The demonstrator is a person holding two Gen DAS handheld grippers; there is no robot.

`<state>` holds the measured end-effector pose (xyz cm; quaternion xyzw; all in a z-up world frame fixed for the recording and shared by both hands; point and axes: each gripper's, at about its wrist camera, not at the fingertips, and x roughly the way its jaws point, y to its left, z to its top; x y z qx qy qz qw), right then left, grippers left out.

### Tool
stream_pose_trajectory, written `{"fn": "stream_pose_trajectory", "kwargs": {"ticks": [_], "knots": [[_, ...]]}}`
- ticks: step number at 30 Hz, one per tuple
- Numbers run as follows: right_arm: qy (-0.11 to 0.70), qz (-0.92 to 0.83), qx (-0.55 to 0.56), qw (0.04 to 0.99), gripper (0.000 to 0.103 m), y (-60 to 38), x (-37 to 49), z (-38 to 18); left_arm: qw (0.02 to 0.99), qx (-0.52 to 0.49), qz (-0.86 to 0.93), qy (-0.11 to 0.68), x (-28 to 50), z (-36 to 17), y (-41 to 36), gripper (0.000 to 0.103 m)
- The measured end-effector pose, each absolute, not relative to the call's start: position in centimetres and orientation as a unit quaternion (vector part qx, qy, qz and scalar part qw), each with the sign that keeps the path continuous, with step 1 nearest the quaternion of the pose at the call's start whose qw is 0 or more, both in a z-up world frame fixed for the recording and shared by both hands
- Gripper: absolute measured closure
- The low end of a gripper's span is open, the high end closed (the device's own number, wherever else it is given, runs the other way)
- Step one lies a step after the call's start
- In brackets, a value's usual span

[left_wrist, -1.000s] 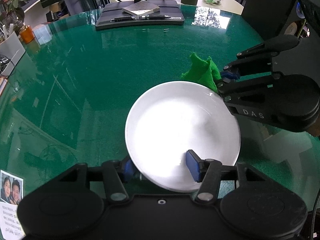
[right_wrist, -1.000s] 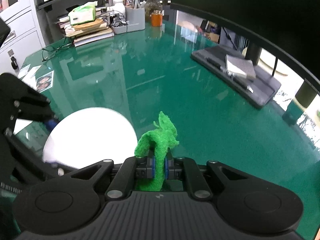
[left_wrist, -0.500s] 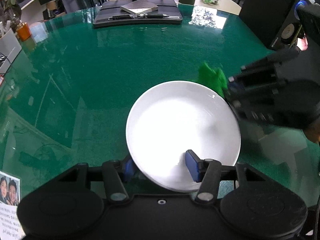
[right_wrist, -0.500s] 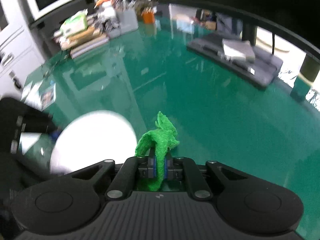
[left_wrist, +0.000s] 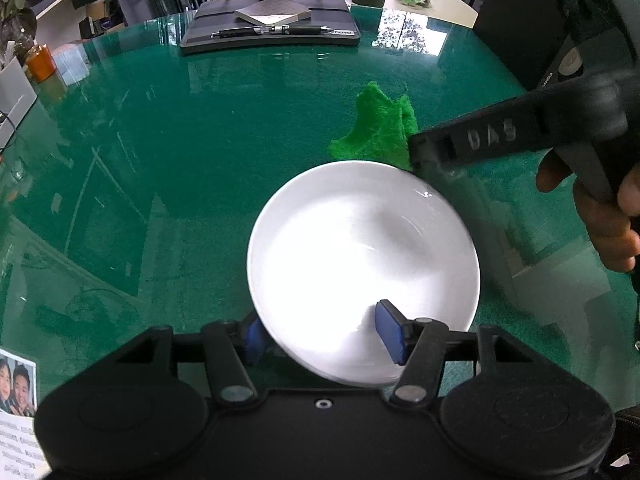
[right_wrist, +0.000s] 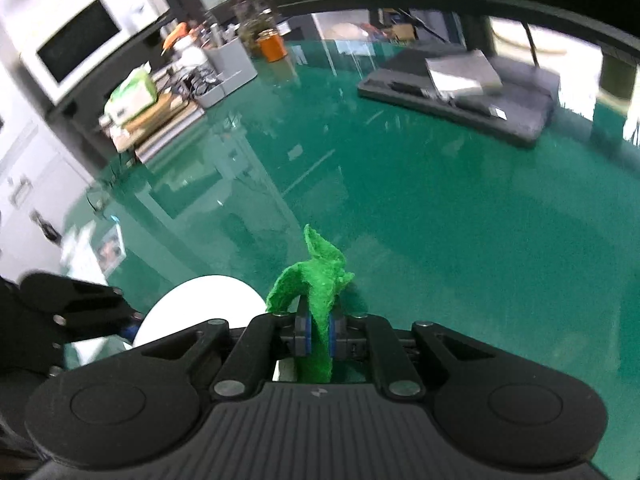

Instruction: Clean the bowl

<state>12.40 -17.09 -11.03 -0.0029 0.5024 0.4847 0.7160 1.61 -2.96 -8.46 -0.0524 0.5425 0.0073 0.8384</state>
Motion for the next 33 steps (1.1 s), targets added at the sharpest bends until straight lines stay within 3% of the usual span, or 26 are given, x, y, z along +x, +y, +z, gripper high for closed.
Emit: {"fn": "stream_pose_trajectory", "kwargs": {"ticks": [11, 14, 19, 27, 33], "knots": [[0.552, 0.465, 0.051, 0.69, 0.094, -17.7, 12.7, -12.0, 0.839, -0.039, -0.005, 0.543, 1.3, -8.7, -3.0, 0.041], [0.556, 0.464, 0.022, 0.689, 0.094, -17.9, 12.1, -11.7, 0.836, -0.023, -0.016, 0.548, 1.3, -8.6, -3.0, 0.039], [0.495, 0.492, -0.125, 0.705, 0.094, -15.5, 8.8, -9.5, 0.83, 0.03, -0.014, 0.557, 1.6, -8.4, -2.5, 0.037], [0.434, 0.542, -0.223, 0.685, 0.094, -15.7, 6.2, -9.1, 0.831, 0.067, 0.026, 0.552, 1.7, -8.3, -1.3, 0.034], [0.299, 0.616, -0.365, 0.631, 0.094, -16.3, 1.8, -8.9, 0.828, 0.177, 0.011, 0.531, 3.2, -8.4, -2.4, 0.044]]}}
